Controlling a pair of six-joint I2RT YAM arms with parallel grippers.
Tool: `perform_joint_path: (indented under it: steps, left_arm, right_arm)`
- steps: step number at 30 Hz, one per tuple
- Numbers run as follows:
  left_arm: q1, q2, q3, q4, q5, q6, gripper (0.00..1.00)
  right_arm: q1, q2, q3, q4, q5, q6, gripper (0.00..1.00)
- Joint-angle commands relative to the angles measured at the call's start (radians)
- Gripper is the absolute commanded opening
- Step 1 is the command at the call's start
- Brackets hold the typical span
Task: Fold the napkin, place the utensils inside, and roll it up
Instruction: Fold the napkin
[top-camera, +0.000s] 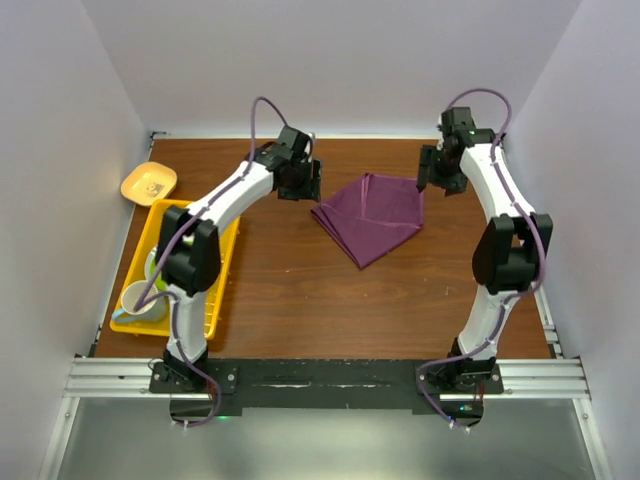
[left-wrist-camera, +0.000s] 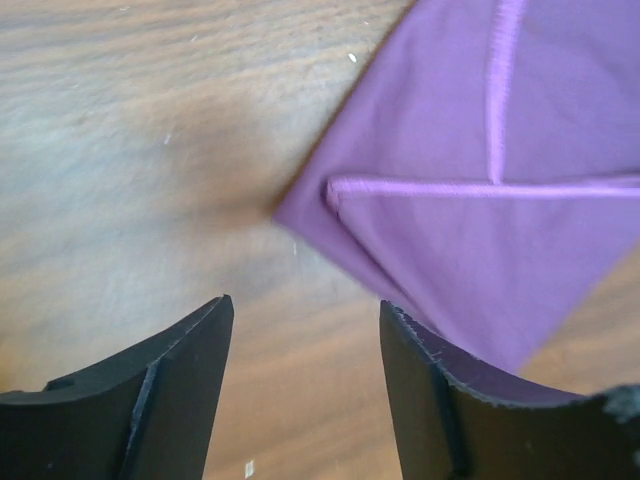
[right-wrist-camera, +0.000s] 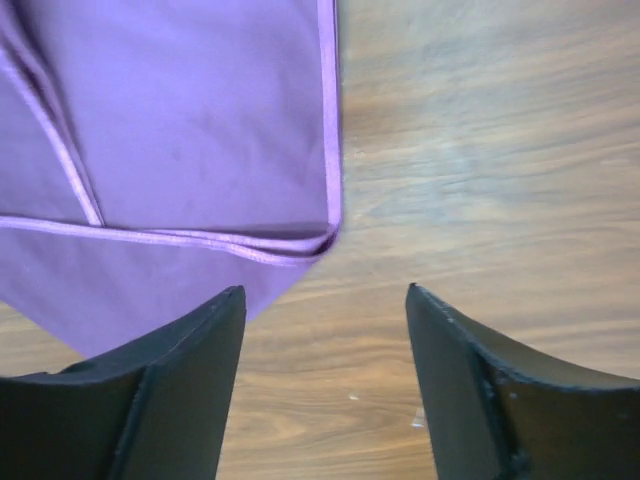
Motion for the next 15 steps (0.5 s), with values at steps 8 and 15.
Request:
perform_joint_path:
  steps: [8,15]
  left_arm:
    - [0.066,-0.581,-0.504,0.063,0.087,-0.089,0.66]
    - [0.148,-0.729,-0.657,0.054,0.098,-0.119,0.66]
  right_arm:
    - [0.538,-0.109,-0.130,0.151,0.205,-0.178,0.79]
    - [0.689,0.048,-0.112,0.192,0.259,-0.197,0.77]
